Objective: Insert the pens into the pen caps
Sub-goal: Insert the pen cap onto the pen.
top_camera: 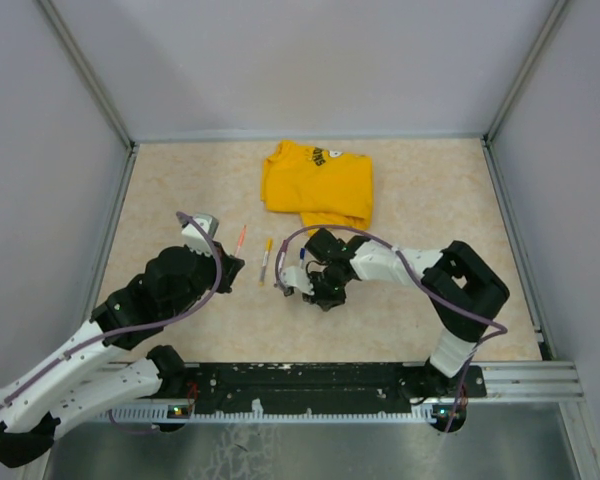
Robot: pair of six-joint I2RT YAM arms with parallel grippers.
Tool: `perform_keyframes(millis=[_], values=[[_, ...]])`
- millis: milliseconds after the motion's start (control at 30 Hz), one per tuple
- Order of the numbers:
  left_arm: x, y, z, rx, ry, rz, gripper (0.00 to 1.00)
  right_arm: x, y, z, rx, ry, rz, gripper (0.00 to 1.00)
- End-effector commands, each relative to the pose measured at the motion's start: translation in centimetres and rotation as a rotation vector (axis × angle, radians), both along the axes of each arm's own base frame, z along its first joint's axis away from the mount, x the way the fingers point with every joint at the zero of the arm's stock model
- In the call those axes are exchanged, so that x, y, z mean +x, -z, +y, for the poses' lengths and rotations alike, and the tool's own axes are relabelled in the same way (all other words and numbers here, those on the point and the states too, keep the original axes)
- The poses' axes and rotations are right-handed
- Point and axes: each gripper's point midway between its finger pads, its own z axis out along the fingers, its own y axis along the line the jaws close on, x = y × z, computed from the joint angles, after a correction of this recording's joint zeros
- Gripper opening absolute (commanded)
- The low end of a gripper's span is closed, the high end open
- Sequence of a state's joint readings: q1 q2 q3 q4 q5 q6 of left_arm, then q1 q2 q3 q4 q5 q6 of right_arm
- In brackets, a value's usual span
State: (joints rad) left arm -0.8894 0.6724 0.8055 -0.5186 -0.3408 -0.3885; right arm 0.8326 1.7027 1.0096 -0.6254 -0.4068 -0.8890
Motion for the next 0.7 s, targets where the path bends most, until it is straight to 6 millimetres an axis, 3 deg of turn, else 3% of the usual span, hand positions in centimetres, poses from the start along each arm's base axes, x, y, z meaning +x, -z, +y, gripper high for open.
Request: perform_keyframes(millis=[0, 167, 333, 467, 667], values=[[0.2, -0.4, 0.0, -0.008, -0.005, -0.017, 0.00, 1.5, -2.8, 0.7, 0.065, 0.359, -0.013, 0.00], [0.3, -0.4, -0.4, -0.014, 0.009, -0.022, 0.00, 2.5, -4.4, -0.1, 0.147, 0.710, -0.030, 0.00], [0.5, -0.6, -0.8, -0.018, 0.012, -0.028, 0.00, 4.8, -4.6, -2.8, 0.050, 1.140, -0.048, 0.00], [0.6, -0.6, -1.0, -0.024, 0.017, -0.026, 0.00, 5.2, -3.8, -3.5, 0.069, 1.349, 0.029, 0.00], [0.5, -0.6, -0.9, -0.024, 0.016, -0.023, 0.00, 5.9, -3.3, -5.5, 0.047, 1.609, -0.016, 0.00]])
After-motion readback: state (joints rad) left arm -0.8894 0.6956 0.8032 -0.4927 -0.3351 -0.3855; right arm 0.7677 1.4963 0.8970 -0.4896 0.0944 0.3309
